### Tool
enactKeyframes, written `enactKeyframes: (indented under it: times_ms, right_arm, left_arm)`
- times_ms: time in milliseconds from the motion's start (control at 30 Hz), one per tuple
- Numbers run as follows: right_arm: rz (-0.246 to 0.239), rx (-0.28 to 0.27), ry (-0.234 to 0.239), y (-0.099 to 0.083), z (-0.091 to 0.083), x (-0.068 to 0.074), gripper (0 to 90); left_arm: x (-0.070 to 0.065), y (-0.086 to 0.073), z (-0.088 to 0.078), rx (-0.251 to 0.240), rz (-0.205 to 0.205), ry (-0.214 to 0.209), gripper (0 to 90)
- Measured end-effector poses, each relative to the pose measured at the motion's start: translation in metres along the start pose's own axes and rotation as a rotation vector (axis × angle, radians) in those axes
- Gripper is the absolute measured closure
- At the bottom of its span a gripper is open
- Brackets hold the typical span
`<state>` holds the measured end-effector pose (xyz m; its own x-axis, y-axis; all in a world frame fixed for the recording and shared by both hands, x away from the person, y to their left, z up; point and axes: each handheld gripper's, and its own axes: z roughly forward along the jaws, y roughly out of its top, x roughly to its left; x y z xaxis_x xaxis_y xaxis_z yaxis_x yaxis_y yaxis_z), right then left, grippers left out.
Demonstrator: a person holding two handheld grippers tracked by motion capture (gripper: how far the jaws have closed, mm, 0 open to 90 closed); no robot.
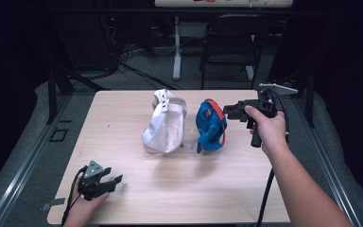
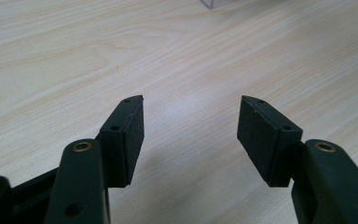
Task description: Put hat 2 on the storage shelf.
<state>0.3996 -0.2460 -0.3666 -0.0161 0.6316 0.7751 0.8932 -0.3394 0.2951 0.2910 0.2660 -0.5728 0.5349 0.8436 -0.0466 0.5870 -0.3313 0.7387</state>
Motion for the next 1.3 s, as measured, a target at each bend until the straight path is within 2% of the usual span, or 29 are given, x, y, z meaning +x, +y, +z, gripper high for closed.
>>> enactKeyframes:
  times_ms: [167,200,233,300,333,400,500,633,700,800,867,933,1000,1033,1133,1300]
  right_arm:
    - [-0.072,-0.071,-0.022,-0.009,0.004,0.0,48.3]
    - [-0.072,-0.071,-0.022,-0.009,0.004,0.0,48.3]
    - [-0.095,-0.069,-0.035,-0.014,0.005,-0.002,46.0]
    - [-0.105,-0.066,-0.039,-0.017,0.006,-0.003,45.2]
    - [-0.129,-0.061,-0.043,-0.023,0.008,-0.005,44.3]
    - [-0.147,-0.05,-0.042,-0.028,0.008,-0.007,43.4]
    - [-0.172,-0.054,-0.037,-0.036,0.009,-0.012,43.5]
    - [-0.191,-0.035,-0.032,-0.046,0.013,-0.021,43.6]
    - [-0.193,-0.045,-0.029,-0.051,0.013,-0.024,43.9]
    - [-0.204,-0.059,0.006,-0.059,0.009,-0.027,43.9]
    - [-0.207,-0.095,0.036,-0.066,0.004,-0.029,43.7]
    - [-0.234,-0.1,0.044,-0.074,0.001,-0.031,44.0]
    - [-0.25,-0.107,0.041,-0.078,-0.001,-0.032,44.1]
    - [-0.28,-0.127,0.023,-0.085,-0.002,-0.035,44.2]
    - [-0.317,-0.129,0.005,-0.095,-0.002,-0.04,44.2]
    - [-0.341,-0.144,-0.014,-0.11,0.0,-0.055,44.2]
  left_arm:
    - [0.001,0.001,0.0,-0.008,-0.009,0.001,41.6]
    - [0.0,0.001,0.0,-0.006,-0.01,0.005,41.6]
    - [0.0,0.001,0.0,-0.009,-0.01,0.003,41.6]
    - [-0.001,0.001,0.0,-0.011,-0.012,0.002,41.6]
    - [-0.001,0.001,0.0,-0.013,-0.014,0.003,41.6]
    - [0.001,0.001,0.0,-0.016,-0.02,0.0,41.5]
    - [0.002,0.002,0.0,-0.009,-0.03,-0.001,41.4]
    - [0.004,0.002,0.0,-0.009,-0.035,-0.001,41.4]
    - [0.004,0.002,0.0,-0.008,-0.034,-0.002,41.4]
    - [0.004,0.002,0.001,-0.012,-0.028,-0.005,41.4]
    - [0.003,0.002,0.001,-0.02,-0.032,-0.002,41.4]
    - [0.002,0.002,0.002,-0.016,-0.033,0.0,41.4]
    - [0.002,0.002,0.002,-0.015,-0.034,-0.002,41.4]
    - [0.002,0.002,0.002,-0.014,-0.03,-0.001,41.4]
    - [0.001,0.002,0.003,-0.012,-0.029,-0.003,41.4]
    - [0.002,0.002,0.004,-0.01,-0.028,-0.002,41.4]
